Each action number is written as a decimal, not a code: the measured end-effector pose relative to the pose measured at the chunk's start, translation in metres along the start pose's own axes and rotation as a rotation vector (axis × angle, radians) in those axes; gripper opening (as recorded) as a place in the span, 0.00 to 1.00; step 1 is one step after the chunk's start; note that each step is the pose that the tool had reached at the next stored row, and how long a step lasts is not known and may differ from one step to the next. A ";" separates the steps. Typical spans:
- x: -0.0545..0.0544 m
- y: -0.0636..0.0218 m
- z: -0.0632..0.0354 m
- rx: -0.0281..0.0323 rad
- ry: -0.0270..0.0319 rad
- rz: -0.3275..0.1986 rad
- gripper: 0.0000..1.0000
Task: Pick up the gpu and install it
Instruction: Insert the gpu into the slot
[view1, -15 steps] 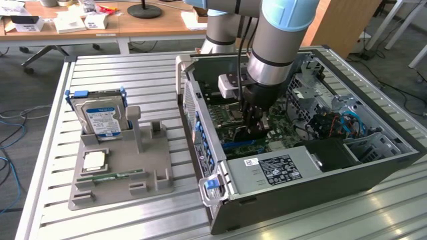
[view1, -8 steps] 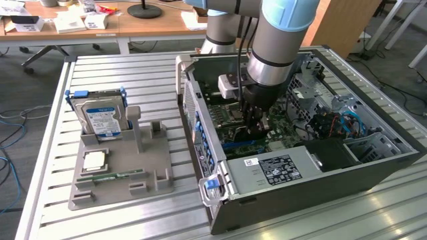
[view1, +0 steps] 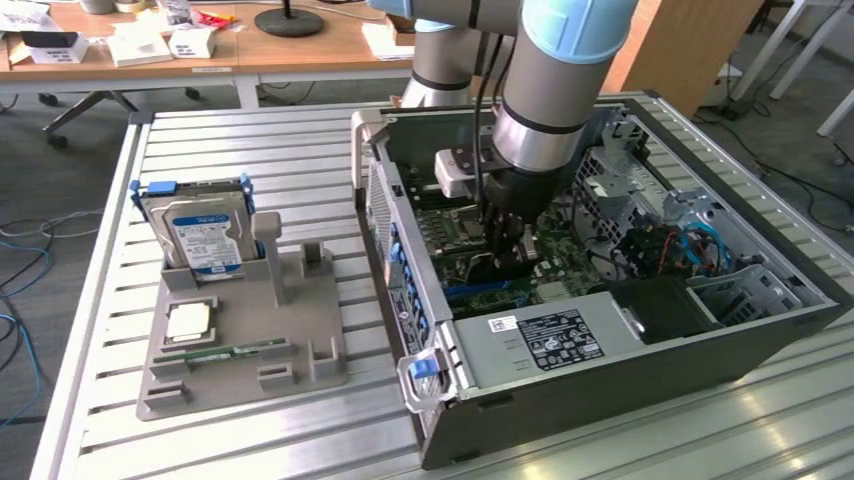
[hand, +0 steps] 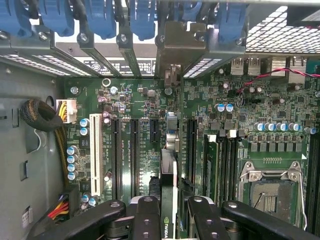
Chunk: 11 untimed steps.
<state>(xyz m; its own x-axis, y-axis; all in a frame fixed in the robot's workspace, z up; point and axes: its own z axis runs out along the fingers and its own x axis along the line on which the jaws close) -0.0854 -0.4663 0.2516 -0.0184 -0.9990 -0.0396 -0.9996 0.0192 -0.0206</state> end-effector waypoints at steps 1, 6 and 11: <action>0.000 0.0000 0.0000 0.0000 0.0000 0.000 0.26; 0.000 -0.0003 0.0000 0.0000 0.0000 0.000 0.26; 0.000 -0.0007 0.0000 0.0000 0.0000 0.000 0.26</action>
<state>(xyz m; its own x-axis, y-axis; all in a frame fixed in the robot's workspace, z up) -0.0847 -0.4663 0.2516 -0.0183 -0.9990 -0.0396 -0.9996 0.0192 -0.0206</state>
